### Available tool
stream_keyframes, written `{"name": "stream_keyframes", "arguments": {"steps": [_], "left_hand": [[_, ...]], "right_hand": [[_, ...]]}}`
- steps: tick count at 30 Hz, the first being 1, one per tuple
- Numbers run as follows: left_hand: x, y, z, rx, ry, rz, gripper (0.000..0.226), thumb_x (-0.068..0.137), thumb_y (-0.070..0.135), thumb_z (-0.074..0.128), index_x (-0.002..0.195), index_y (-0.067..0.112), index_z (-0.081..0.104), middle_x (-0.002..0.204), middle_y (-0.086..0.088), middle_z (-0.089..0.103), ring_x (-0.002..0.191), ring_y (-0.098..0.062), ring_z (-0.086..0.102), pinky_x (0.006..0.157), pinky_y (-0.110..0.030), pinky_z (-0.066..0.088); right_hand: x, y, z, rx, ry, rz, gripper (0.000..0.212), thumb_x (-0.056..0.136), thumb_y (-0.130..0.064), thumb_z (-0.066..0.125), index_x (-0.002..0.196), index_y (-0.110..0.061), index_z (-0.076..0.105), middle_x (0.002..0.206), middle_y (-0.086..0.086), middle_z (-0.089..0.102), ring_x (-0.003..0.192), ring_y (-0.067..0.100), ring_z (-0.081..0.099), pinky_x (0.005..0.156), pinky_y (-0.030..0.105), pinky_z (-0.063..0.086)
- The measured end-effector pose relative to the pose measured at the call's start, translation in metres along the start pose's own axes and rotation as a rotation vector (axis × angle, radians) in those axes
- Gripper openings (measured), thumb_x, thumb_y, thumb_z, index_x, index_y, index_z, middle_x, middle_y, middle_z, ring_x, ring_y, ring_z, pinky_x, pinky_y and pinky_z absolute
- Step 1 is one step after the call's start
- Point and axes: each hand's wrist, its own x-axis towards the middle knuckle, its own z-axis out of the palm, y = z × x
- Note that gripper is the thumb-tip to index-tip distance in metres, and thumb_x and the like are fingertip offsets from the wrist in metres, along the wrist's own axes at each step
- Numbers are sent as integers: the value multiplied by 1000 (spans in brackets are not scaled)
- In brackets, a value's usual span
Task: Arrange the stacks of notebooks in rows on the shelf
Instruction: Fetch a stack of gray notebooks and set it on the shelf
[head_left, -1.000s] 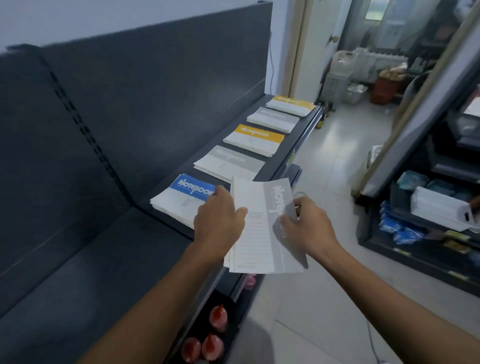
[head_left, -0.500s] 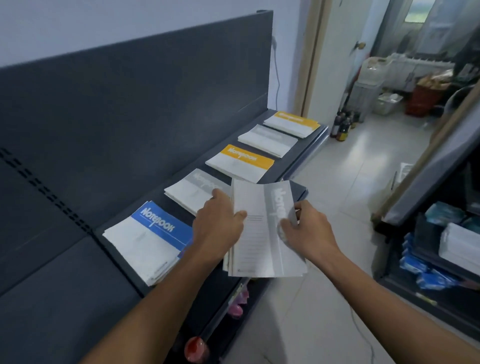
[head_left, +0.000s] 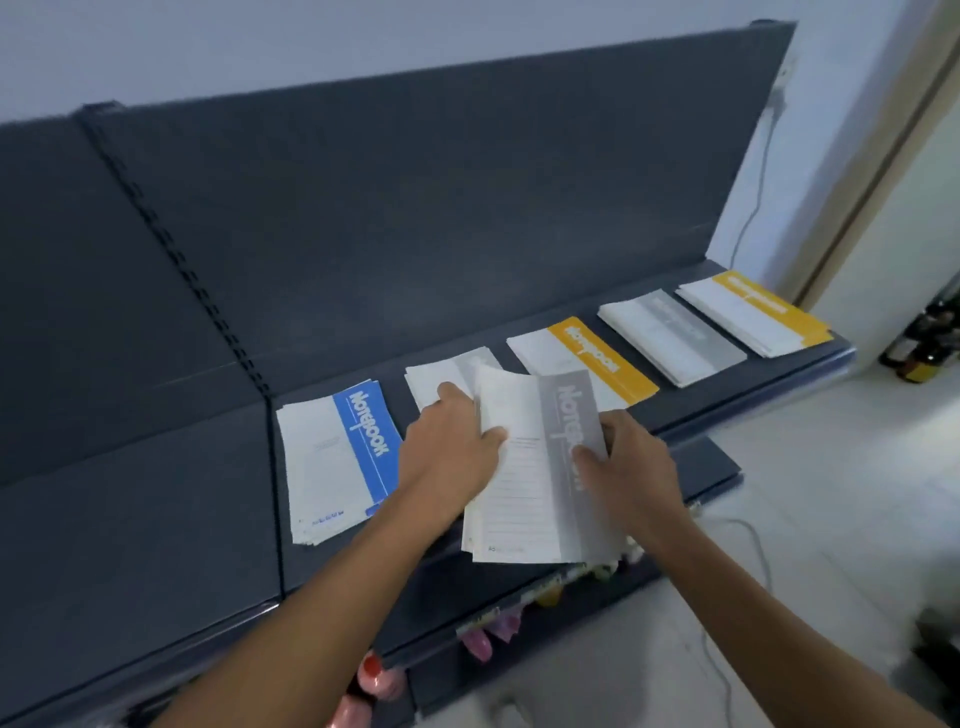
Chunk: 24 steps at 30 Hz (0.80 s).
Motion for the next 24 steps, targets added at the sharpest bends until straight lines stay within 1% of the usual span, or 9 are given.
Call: {"name": "stream_keyframes", "arguments": {"steps": [3, 7, 10, 12, 14, 17, 20, 22, 24], "left_hand": [[23, -7, -1, -32, 45, -106, 44, 90, 47, 66, 113, 16, 45, 102, -3, 65, 92, -27, 64, 71, -40, 53], [49, -14, 2, -73, 44, -211, 45, 91, 46, 64, 119, 16, 46, 103, -2, 65, 90, -24, 64, 73, -39, 56], [64, -21, 8, -113, 54, -249, 37, 92, 39, 61, 117, 15, 50, 103, -3, 66, 91, -24, 64, 75, -39, 55], [70, -25, 11, -127, 60, -275, 32, 93, 31, 61, 117, 13, 52, 102, -5, 66, 91, -26, 65, 79, -43, 57], [75, -29, 15, -120, 73, -303, 28, 92, 26, 63, 115, 12, 53, 102, -5, 66, 91, -26, 65, 81, -45, 58], [84, -33, 23, -106, 98, -330, 22, 92, 23, 65, 109, 13, 55, 98, -3, 66, 87, -22, 64, 79, -42, 59], [91, -35, 30, -76, 114, -349, 20, 93, 23, 65, 107, 12, 56, 96, -3, 65, 86, -22, 64, 79, -43, 59], [93, -35, 35, -65, 132, -365, 19, 93, 22, 64, 107, 11, 56, 98, -5, 65, 88, -25, 64, 80, -44, 58], [94, -33, 39, -52, 150, -375, 21, 94, 24, 65, 110, 12, 57, 100, -5, 66, 91, -26, 65, 80, -44, 58]], "right_hand": [[35, -18, 10, -26, -63, -63, 25, 90, -24, 57, 114, -27, 54, 100, -4, 66, 82, 19, 62, 64, 33, 47], [74, -34, 25, -66, -111, -143, 31, 89, -21, 58, 120, -22, 57, 105, -1, 65, 86, 20, 63, 72, 37, 52], [102, -39, 36, -104, -139, -194, 37, 89, -21, 57, 126, -20, 57, 108, 1, 63, 83, 20, 62, 64, 33, 48], [116, -43, 44, -127, -162, -215, 36, 90, -22, 57, 126, -20, 56, 106, 1, 61, 82, 20, 61, 62, 32, 45], [126, -45, 52, -163, -176, -253, 33, 91, -24, 58, 124, -19, 56, 104, 1, 57, 80, 18, 57, 57, 29, 39], [140, -47, 62, -219, -201, -302, 26, 92, -23, 57, 117, -16, 57, 101, 2, 57, 74, 15, 52, 52, 24, 31], [151, -49, 68, -278, -243, -324, 23, 91, -22, 58, 113, -15, 55, 101, 3, 57, 77, 18, 54, 52, 26, 33], [158, -49, 71, -312, -273, -333, 21, 90, -20, 60, 110, -13, 56, 100, 4, 59, 79, 19, 56, 52, 25, 34], [163, -49, 72, -329, -305, -330, 19, 89, -19, 61, 107, -12, 57, 100, 4, 61, 83, 20, 57, 57, 26, 38]]}}
